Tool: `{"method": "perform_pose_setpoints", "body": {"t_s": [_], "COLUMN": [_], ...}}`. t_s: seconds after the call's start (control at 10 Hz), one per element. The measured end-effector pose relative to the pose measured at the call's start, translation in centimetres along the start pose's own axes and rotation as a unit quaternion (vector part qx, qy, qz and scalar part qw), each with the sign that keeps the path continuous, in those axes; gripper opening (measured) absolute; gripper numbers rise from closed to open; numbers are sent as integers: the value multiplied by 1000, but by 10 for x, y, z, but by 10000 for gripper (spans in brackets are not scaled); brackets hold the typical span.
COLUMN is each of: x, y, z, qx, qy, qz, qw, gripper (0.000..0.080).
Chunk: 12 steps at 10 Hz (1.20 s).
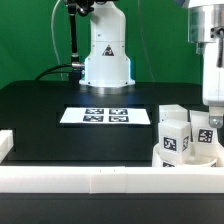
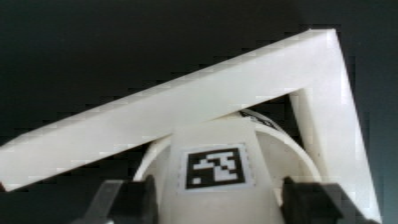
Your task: Assemble stool
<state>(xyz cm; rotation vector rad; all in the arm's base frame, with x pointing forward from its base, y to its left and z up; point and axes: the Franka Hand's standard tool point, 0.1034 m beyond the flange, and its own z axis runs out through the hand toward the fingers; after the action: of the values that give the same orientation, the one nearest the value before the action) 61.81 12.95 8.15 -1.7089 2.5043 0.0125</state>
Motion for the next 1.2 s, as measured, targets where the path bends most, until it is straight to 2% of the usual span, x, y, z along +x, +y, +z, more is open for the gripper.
{"method": "perform_pose_setpoints", "body": {"t_s": [0.3, 0.4, 0.5, 0.6, 0.8, 1.0, 1.1, 1.2], "x": [0, -1, -1, -2, -9, -7, -7, -6], "y": [0, 0, 0, -2, -3, -2, -2, -2], "z": [1, 1, -2, -8, -19, -15, -15, -15], "qx": [-1, -1, 0, 3, 8, 6, 7, -2], "qy": [-1, -1, -2, -6, -13, -10, -10, -8], "qz": [-20, -20, -31, -40, -55, -81, -135, -189], "qw": [1000, 1000, 1000, 999, 998, 997, 991, 982], "gripper": [338, 436, 567, 624, 645, 648, 649, 649]}}
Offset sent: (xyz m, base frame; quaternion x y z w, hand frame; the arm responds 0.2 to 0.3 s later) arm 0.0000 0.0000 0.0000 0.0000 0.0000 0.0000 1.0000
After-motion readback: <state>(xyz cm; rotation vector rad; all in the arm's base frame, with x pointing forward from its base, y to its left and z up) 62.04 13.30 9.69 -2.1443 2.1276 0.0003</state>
